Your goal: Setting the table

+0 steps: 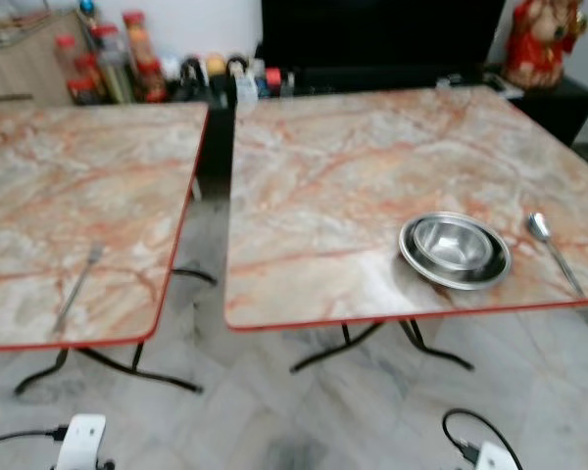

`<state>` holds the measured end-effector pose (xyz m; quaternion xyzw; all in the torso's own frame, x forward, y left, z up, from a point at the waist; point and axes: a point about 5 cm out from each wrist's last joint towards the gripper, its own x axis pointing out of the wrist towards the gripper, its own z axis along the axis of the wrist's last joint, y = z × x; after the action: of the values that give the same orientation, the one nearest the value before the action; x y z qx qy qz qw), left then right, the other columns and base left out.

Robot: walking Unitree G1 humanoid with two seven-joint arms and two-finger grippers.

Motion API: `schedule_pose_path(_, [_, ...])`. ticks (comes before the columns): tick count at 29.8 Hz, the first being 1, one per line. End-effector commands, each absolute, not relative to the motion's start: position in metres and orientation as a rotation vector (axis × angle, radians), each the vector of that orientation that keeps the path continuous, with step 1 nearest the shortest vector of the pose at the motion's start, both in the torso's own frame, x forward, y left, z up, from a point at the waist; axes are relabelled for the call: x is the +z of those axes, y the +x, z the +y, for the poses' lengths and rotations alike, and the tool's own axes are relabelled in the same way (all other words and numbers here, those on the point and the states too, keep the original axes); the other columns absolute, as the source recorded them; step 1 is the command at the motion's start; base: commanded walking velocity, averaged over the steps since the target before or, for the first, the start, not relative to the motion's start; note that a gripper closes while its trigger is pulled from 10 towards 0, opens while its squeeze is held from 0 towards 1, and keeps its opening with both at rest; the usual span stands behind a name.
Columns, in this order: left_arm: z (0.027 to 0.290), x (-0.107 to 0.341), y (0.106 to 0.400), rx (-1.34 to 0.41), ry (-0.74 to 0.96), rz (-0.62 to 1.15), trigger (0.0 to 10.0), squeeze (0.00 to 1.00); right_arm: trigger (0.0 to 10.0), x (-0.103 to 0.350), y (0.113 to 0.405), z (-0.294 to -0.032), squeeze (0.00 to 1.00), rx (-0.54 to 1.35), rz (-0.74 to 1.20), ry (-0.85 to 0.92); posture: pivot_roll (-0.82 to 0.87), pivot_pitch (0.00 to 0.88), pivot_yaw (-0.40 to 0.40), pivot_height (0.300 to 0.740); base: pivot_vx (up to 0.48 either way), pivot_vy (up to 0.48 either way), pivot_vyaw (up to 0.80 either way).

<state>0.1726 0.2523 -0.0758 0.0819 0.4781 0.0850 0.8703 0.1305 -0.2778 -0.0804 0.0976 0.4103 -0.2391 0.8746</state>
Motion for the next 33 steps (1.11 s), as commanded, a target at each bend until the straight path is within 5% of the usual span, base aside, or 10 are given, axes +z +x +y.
schedule_pose_path(1, [0.2536,-0.0769,0.1696,0.174,0.180,1.013,10.0,0.00,10.0,-0.0787,0.1329,-0.2790,0.00,-0.488,0.846,0.183,0.04,0.000,0.006,0.740,0.000,0.352,0.80])
schedule_pose_path(33, [0.2538,-0.0762,0.1711,0.184,0.173,1.010,10.0,0.00,10.0,-0.0792,0.1336,-0.2784,0.00,-0.500,0.852,0.209,0.05,0.011,0.008,0.740,0.000,0.350,0.17])
